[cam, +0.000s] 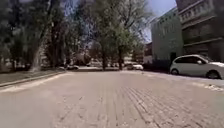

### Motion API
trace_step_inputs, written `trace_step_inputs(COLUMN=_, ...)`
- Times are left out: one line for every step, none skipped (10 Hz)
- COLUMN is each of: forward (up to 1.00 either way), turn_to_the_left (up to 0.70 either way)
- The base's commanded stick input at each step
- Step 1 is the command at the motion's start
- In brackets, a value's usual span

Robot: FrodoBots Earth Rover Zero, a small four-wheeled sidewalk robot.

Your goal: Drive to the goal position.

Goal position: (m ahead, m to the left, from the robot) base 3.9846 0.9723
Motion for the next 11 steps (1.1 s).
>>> trace_step_inputs(forward=1.0, turn_to_the_left=0.0)
trace_step_inputs(forward=0.92, turn_to_the_left=0.08)
trace_step_inputs(forward=0.85, turn_to_the_left=0.21)
trace_step_inputs(forward=0.85, turn_to_the_left=0.34)
trace_step_inputs(forward=0.85, turn_to_the_left=0.34)
trace_step_inputs(forward=0.85, turn_to_the_left=0.34)
trace_step_inputs(forward=0.85, turn_to_the_left=0.34)
trace_step_inputs(forward=0.85, turn_to_the_left=0.34)
trace_step_inputs(forward=0.85, turn_to_the_left=0.34)
trace_step_inputs(forward=0.85, turn_to_the_left=0.34)
trace_step_inputs(forward=0.85, turn_to_the_left=0.34)
